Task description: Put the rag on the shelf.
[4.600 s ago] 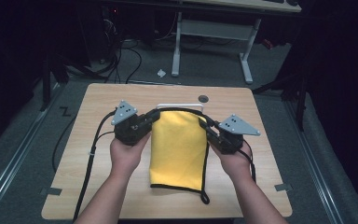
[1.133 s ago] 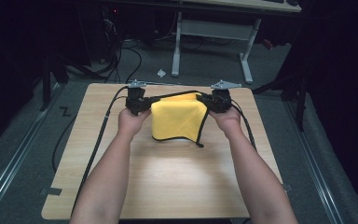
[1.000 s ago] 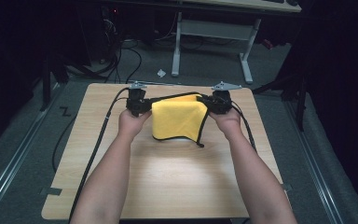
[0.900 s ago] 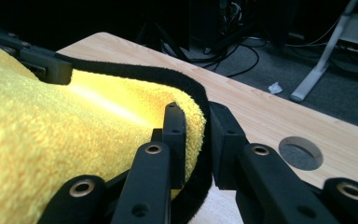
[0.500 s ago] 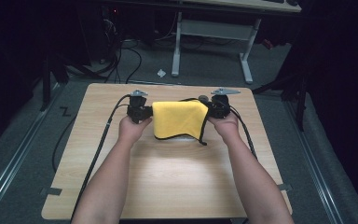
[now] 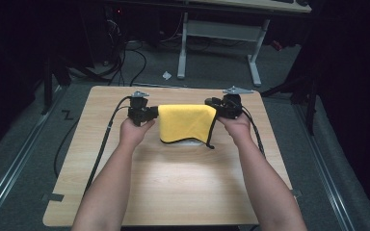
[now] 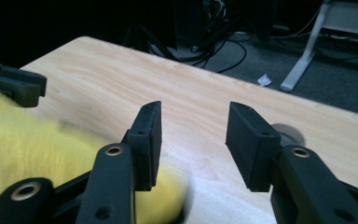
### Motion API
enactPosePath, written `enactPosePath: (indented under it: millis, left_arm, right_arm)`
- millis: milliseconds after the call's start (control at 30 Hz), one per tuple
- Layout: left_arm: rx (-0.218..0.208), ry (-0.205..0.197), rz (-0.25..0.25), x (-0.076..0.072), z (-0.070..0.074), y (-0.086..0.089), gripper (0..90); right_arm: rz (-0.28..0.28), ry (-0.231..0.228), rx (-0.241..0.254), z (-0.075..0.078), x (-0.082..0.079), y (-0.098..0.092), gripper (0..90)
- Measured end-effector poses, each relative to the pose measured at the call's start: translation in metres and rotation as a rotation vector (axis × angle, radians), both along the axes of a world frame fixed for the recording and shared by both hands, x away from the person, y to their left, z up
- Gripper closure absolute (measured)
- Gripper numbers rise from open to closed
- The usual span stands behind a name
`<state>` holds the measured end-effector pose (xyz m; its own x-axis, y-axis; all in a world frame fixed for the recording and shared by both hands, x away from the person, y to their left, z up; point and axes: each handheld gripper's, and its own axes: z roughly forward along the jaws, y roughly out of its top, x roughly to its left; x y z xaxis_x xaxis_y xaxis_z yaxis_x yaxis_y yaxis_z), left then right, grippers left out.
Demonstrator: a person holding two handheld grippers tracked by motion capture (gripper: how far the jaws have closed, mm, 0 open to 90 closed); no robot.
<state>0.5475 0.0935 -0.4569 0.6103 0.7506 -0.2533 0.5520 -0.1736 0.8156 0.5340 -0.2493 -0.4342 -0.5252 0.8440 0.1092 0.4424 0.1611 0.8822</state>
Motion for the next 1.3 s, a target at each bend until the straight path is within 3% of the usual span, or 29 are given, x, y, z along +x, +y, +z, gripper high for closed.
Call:
enactPosePath:
  millis: [200, 533, 667, 800, 1133, 1233, 1300]
  left_arm:
    - [0.000, -0.021, 0.035, 0.000, 0.006, 0.008, 65.0]
    - [0.006, -0.036, 0.052, -0.001, 0.011, 0.012, 63.3]
    - [0.026, -0.044, 0.048, -0.005, 0.013, 0.012, 62.5]
    - [0.019, -0.067, 0.066, -0.015, 0.012, 0.021, 60.5]
    - [0.021, -0.107, 0.114, -0.050, 0.011, 0.053, 58.1]
    - [0.013, -0.120, 0.121, -0.066, 0.012, 0.063, 56.4]
    - [0.003, -0.121, 0.123, -0.076, 0.011, 0.070, 55.7]
  right_arm:
    - [-0.033, -0.030, -0.002, 0.011, 0.002, -0.008, 54.7]
    - [-0.046, -0.024, -0.026, 0.011, 0.001, -0.013, 55.4]
    - [-0.054, -0.035, -0.039, 0.012, -0.002, -0.014, 56.1]
    - [-0.076, -0.037, -0.026, 0.012, -0.009, -0.021, 56.5]
    - [-0.090, -0.092, -0.034, 0.012, -0.047, -0.032, 56.0]
    - [-0.076, -0.095, -0.070, 0.013, -0.062, -0.030, 56.1]
    - [-0.071, -0.123, -0.086, 0.015, -0.077, -0.029, 56.3]
